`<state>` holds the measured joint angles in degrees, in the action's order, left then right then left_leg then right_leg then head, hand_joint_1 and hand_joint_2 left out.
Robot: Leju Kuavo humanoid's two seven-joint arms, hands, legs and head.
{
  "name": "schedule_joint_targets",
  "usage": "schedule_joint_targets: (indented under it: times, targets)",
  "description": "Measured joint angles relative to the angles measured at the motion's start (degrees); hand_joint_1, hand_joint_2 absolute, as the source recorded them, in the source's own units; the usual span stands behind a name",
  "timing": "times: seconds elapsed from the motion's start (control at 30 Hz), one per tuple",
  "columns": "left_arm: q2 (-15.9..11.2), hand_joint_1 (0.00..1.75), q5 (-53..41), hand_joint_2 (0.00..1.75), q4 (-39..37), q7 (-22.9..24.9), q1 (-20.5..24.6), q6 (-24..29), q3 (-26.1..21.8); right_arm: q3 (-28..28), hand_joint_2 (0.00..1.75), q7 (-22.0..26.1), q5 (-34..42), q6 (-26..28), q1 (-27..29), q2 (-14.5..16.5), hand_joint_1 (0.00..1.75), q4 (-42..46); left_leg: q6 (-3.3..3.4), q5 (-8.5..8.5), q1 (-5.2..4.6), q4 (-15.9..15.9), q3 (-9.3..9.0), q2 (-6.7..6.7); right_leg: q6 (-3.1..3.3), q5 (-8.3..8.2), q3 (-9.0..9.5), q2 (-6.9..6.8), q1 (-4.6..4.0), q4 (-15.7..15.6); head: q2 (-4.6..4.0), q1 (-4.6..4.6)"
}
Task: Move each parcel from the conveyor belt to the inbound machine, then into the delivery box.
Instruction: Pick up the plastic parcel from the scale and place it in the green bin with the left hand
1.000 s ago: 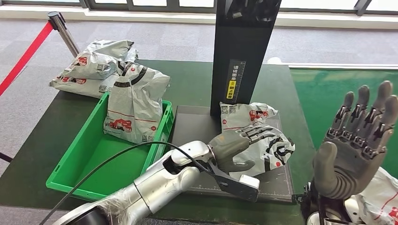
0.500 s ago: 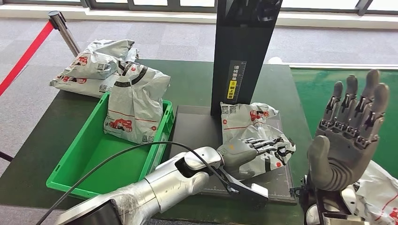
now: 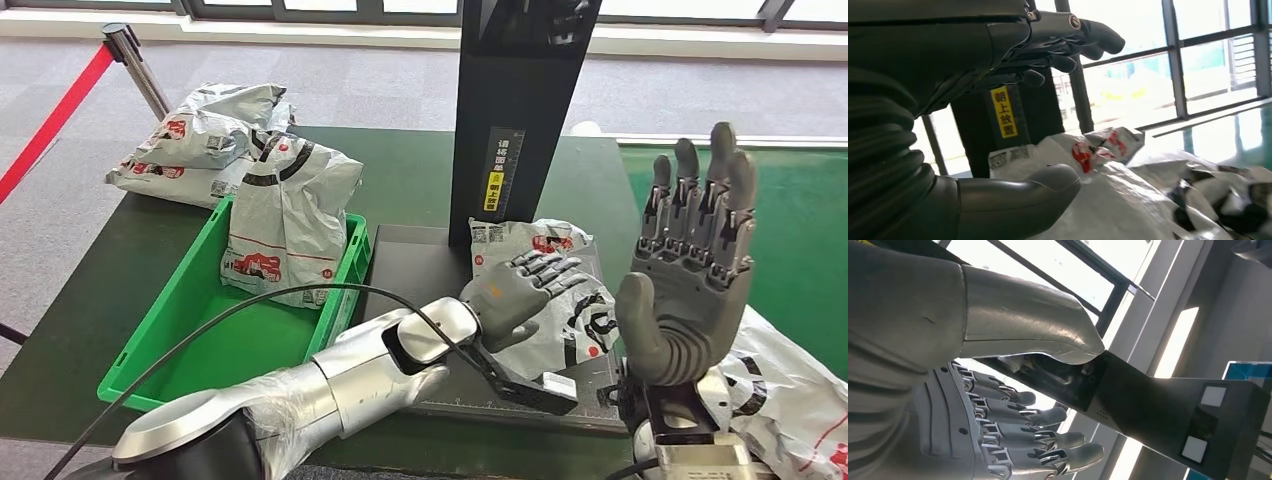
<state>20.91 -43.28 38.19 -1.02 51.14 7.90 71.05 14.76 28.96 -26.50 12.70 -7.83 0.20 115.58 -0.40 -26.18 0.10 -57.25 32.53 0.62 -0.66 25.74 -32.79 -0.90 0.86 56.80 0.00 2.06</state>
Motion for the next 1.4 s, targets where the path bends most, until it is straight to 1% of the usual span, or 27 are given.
schedule_joint_targets:
  times: [0.1, 0.13, 0.2, 0.27, 0.47, 0.57, 0.63, 0.8, 0.83, 0.93, 0.97, 1.0, 1.07, 1.1, 1.13, 1.17, 1.27, 1.3, 1.33, 1.37, 1.4]
  targets:
    - [0.0, 0.0, 0.1, 1.75, -1.8, 0.5, 0.3, 1.1, 0.0, 0.8, 1.75, -0.1, -0.1, 0.0, -0.7, 0.0, 0.0, -0.9, -0.02, 0.05, 0.0, 0.0, 0.01, -0.02, 0.01, -0.02, 0.07, -0.02, 0.0, 0.0, 0.0, 0.0]
    - [0.0, 0.0, 0.5, 1.75, -2.4, 0.5, 0.4, 0.6, 0.0, 1.1, 1.75, -0.1, -0.1, -0.1, -0.9, 0.0, 0.0, -1.2, -0.02, 0.05, 0.0, 0.0, 0.02, -0.02, 0.01, -0.02, 0.07, -0.03, 0.0, 0.0, 0.0, 0.0]
    - [0.0, 0.0, 2.0, 1.75, -3.3, 0.5, 0.4, -2.3, 0.1, 1.7, 1.75, -0.1, -0.4, -0.3, -1.4, 0.0, 0.0, -1.8, -0.02, 0.05, 0.0, 0.0, 0.02, -0.03, 0.02, -0.02, 0.08, -0.04, 0.0, 0.0, 0.0, -0.01]
    - [0.0, 0.0, 4.2, 1.75, -4.1, 0.2, 0.3, -6.6, 0.2, 2.3, 1.75, -0.1, -0.7, -0.7, -1.9, 0.0, 0.0, -2.6, -0.03, 0.06, 0.0, 0.0, 0.02, -0.03, 0.02, -0.03, 0.08, -0.03, 0.0, 0.0, 0.0, -0.01]
    - [0.0, 0.0, 11.2, 1.75, -5.8, -0.9, 0.0, -23.1, 1.8, 4.1, 1.75, 0.1, -1.3, -2.3, -3.1, 0.1, 0.0, -5.2, -0.03, 0.07, 0.0, 0.0, 0.04, -0.03, 0.03, -0.04, 0.07, -0.04, 0.0, 0.0, 0.0, 0.0]
    - [0.0, 0.0, 14.1, 1.75, -6.3, -0.9, -0.1, -29.3, 3.2, 4.8, 1.75, 0.1, -1.7, -3.3, -3.9, 0.3, 0.0, -6.5, -0.03, 0.07, 0.0, 0.0, 0.05, -0.03, 0.03, -0.04, 0.06, -0.04, 0.0, 0.0, 0.0, 0.0]
    - [0.0, 0.0, 14.8, 1.75, -6.6, -0.9, -0.1, -30.6, 3.9, 5.1, 1.75, 0.1, -1.7, -3.5, -4.3, 0.5, 0.0, -7.1, -0.03, 0.07, 0.0, 0.0, 0.05, -0.04, 0.03, -0.04, 0.06, -0.05, 0.0, 0.0, 0.0, 0.0]
    - [0.0, 0.0, 15.0, 1.75, -7.1, -0.9, -0.1, -31.2, 4.6, 5.7, 1.75, 0.1, -1.7, -3.7, -4.6, 0.8, 0.0, -8.2, -0.03, 0.07, 0.0, 0.0, 0.06, -0.04, 0.03, -0.04, 0.06, -0.06, 0.0, 0.0, 0.0, -0.01]
    - [0.0, 0.07, 15.1, 1.75, -7.2, -0.9, 0.0, -31.9, 4.7, 5.7, 1.75, 0.1, -1.8, -3.9, -4.6, 0.8, 0.0, -8.4, -0.03, 0.07, 0.0, 0.0, 0.05, -0.04, 0.03, -0.04, 0.06, -0.06, 0.0, 0.0, 0.0, -0.01]
    - [0.0, 1.37, 16.1, 1.75, -7.4, -2.2, 0.2, -35.7, 5.6, 5.8, 1.75, 0.1, -2.2, -5.4, -4.7, 1.1, 0.0, -8.7, -0.03, 0.07, 0.0, 0.0, 0.04, -0.04, 0.03, -0.04, 0.07, -0.06, 0.0, 0.0, 0.0, -0.01]
    - [0.0, 1.75, 16.4, 1.75, -7.5, -3.1, 0.5, -36.5, 6.0, 5.8, 1.75, 0.1, -2.4, -5.9, -4.7, 1.3, 0.0, -8.8, -0.03, 0.07, 0.01, 0.0, 0.04, -0.05, 0.03, -0.04, 0.07, -0.07, -0.01, 0.0, 0.0, 0.0]
    - [0.0, 1.75, 16.5, 1.75, -7.6, -4.4, 0.8, -36.7, 6.4, 5.8, 1.75, 0.1, -2.5, -6.5, -4.8, 1.4, 0.0, -8.8, -0.03, 0.07, 0.01, 0.0, 0.03, -0.06, 0.03, -0.04, 0.09, -0.08, -0.01, 0.0, 0.0, 0.0]
    - [0.0, 1.75, 16.2, 1.75, -7.7, -7.1, 1.5, -35.6, 7.4, 5.8, 1.75, 0.0, -2.7, -7.3, -5.1, 1.7, 0.0, -8.8, -0.03, 0.07, 0.02, 0.0, 0.02, -0.08, 0.03, -0.04, 0.1, -0.11, -0.02, 0.0, 0.0, 0.01]
    - [0.0, 1.75, 15.8, 1.75, -7.7, -8.3, 1.6, -33.6, 7.7, 5.8, 1.75, -0.1, -2.7, -7.6, -5.1, 1.9, 0.0, -8.8, -0.03, 0.08, 0.02, 0.0, 0.01, -0.08, 0.03, -0.04, 0.1, -0.11, -0.02, 0.0, 0.0, -0.01]
    - [0.0, 1.75, 15.1, 1.75, -7.7, -9.0, 1.6, -30.1, 8.0, 5.8, 1.75, -0.2, -2.7, -7.8, -5.1, 2.0, 0.0, -8.8, -0.03, 0.08, 0.02, 0.0, 0.01, -0.08, 0.03, -0.04, 0.09, -0.1, -0.01, 0.0, 0.0, 0.0]
    - [0.0, 1.75, 14.1, 1.75, -7.7, -9.2, 1.5, -25.0, 8.1, 5.8, 1.75, -0.2, -2.8, -7.8, -5.0, 2.1, 0.0, -8.7, -0.02, 0.09, 0.01, 0.0, 0.02, -0.07, 0.03, -0.04, 0.08, -0.1, -0.01, 0.0, 0.0, 0.0]
    - [0.0, 1.75, 9.6, 1.75, -7.6, -8.1, 1.2, -4.8, 7.7, 5.8, 1.75, -0.5, -2.8, -7.6, -3.8, 2.1, 0.0, -7.2, 0.01, 0.11, 0.01, 0.0, 0.05, -0.1, 0.02, -0.05, 0.05, -0.12, 0.0, 0.0, 0.0, -0.01]
    - [0.0, 1.75, 7.5, 1.75, -7.5, -7.8, 1.2, 0.7, 7.1, 5.8, 1.75, -0.7, -2.7, -7.4, -3.3, 2.1, 0.0, -6.4, 0.01, 0.11, 0.0, 0.0, 0.06, -0.1, 0.02, -0.05, 0.05, -0.11, 0.0, 0.0, 0.0, -0.01]
    - [0.0, 1.75, 5.2, 1.75, -7.4, -7.7, 1.1, 4.6, 6.1, 5.8, 1.75, -1.0, -2.5, -7.2, -3.0, 2.1, 0.0, -5.8, 0.01, 0.1, 0.0, 0.0, 0.06, -0.08, 0.02, -0.05, 0.04, -0.09, 0.0, 0.0, 0.0, -0.01]
    - [0.0, 1.75, 3.0, 1.75, -7.3, -7.7, 0.9, 6.9, 5.0, 5.8, 1.75, -1.2, -2.3, -7.0, -2.7, 2.1, 0.0, -5.2, 0.01, 0.1, 0.0, 0.0, 0.06, -0.07, 0.02, -0.05, 0.03, -0.07, 0.0, 0.0, 0.0, -0.01]
    - [0.0, 1.75, 1.2, 1.75, -7.2, -7.9, 0.6, 7.8, 3.9, 5.8, 1.75, -1.3, -2.1, -6.9, -2.4, 2.1, 0.0, -4.7, 0.01, 0.1, 0.0, 0.0, 0.06, -0.06, 0.02, -0.05, 0.03, -0.06, 0.0, 0.0, 0.0, -0.01]
